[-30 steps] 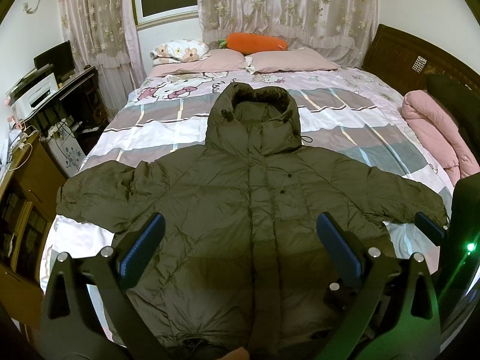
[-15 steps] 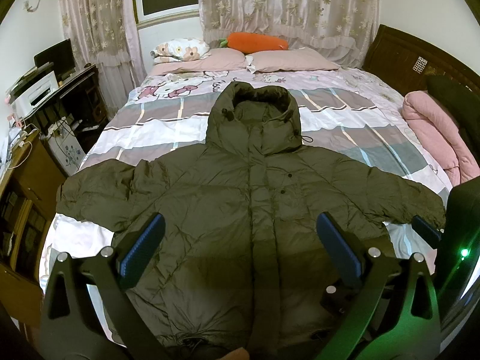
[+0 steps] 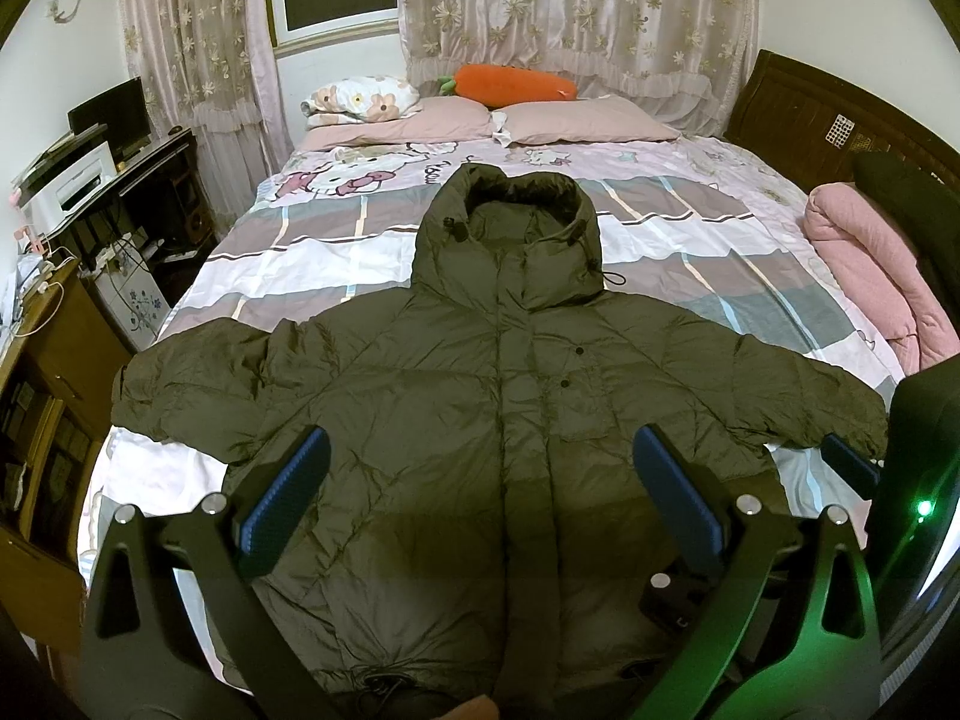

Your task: Fold large clothes

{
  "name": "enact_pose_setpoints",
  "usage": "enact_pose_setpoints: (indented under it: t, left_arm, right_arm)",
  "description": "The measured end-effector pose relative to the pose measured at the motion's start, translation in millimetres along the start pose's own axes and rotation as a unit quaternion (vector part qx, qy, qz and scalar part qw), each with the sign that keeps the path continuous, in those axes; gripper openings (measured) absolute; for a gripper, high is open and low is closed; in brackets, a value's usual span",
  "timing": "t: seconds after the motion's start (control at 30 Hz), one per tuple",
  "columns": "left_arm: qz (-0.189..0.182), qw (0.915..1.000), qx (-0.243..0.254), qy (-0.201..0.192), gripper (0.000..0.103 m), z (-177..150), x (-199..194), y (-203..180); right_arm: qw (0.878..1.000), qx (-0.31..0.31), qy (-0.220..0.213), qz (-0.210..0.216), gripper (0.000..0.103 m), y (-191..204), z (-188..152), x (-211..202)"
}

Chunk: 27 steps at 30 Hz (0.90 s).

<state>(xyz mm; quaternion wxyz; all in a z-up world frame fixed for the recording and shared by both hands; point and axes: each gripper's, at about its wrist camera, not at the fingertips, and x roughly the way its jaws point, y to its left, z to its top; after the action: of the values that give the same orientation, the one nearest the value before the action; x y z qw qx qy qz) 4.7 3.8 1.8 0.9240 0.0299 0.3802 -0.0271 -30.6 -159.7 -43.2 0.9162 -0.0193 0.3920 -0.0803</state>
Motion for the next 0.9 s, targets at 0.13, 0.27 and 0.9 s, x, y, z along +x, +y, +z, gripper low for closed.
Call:
enact_pose_setpoints:
  t: [0.13,0.27,0.9]
  left_arm:
    - [0.000,1.0000,0.000,0.000,0.101,0,0,0]
    - [-0.001,1.0000,-0.001,0.001,0.101,0,0,0]
    - [-0.022,0.9996,-0.017,0.006,0.101,-10,9,3]
  right_arm:
    - [1.000,0.000,0.001,0.000,0.102,0,-1,0]
    - [1.000,-0.001,0.001,0.000,0.102,1,-5,1]
    - [0.991,0.009,0.129,0.043,0.102,-24,-25,66]
